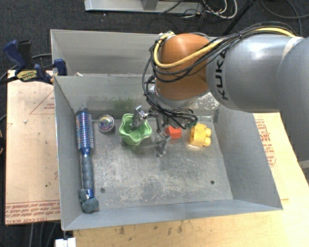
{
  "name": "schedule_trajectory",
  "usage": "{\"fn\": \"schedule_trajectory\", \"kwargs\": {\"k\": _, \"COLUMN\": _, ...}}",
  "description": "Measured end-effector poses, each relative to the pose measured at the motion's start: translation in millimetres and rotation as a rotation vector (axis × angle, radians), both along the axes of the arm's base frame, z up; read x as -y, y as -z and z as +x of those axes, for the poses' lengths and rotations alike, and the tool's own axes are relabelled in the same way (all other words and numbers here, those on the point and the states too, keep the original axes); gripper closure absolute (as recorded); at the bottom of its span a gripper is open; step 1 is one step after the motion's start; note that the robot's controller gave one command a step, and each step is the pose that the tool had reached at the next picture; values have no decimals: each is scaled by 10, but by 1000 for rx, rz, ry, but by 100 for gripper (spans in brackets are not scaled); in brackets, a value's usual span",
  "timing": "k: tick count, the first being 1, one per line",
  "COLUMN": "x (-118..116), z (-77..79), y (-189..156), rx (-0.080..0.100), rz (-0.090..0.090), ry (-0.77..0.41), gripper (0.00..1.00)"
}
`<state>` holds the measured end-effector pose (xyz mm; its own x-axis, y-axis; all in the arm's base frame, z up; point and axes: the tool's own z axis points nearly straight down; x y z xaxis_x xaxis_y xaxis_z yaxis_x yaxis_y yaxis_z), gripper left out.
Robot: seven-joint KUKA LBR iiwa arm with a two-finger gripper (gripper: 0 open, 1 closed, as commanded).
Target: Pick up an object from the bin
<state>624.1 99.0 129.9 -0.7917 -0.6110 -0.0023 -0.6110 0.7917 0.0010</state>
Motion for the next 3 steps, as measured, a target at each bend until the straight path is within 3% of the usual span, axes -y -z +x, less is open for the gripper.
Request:
{"fn": "schedule_trajectory", "kwargs": {"k": 1, "x": -34, "z": 231, "y": 544, "rx": 4, "rz": 0, "ry": -189, "gripper": 0}}
{"fn": "schedule_trajectory", "kwargs": {"k": 2, "x": -46, "z": 275, "y": 472, "rx": 20, "rz": 4, "ry": -187, "gripper": 100}}
{"fn": "schedule_trajectory", "kwargs": {"k": 3, "x": -241, "z": 253, "y": -1011, "rx": 12, "rz": -1, "ry": -374, "gripper": 100}}
